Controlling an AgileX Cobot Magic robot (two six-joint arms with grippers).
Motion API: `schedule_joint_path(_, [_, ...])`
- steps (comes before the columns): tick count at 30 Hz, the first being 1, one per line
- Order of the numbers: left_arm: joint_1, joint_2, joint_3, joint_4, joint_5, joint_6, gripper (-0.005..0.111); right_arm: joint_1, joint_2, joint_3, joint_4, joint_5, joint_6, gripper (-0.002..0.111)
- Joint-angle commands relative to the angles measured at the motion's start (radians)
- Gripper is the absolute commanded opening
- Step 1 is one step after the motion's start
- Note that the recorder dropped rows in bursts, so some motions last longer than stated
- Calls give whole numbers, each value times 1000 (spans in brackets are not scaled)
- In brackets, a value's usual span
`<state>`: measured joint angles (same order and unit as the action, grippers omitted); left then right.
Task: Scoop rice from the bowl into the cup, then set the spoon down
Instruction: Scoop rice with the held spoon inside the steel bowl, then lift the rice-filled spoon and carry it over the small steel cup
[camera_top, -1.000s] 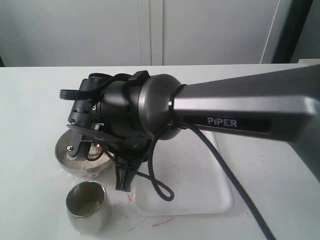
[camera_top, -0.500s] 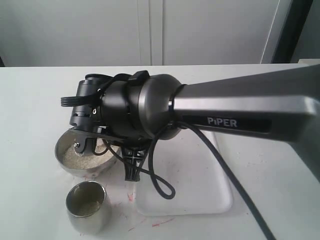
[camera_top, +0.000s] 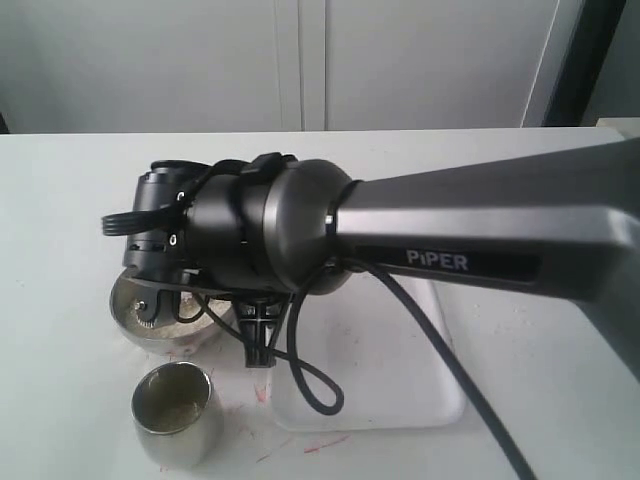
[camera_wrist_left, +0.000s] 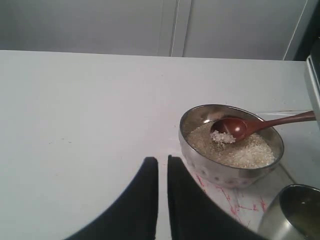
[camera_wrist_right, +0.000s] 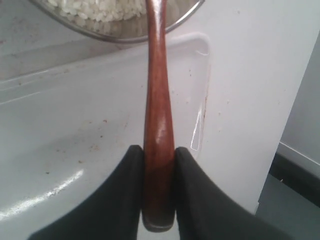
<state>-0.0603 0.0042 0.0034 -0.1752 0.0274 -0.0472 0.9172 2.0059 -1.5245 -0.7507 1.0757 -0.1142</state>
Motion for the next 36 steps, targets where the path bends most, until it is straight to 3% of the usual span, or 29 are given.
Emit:
schedule_joint_path(1, [-2, -4, -3, -9, -4, -2, 14, 2, -1, 0, -14, 7, -13, 0])
schedule_joint_path(36, [-2, -4, -3, -9, -4, -2, 14, -51, -58, 2, 350, -98, 143, 0])
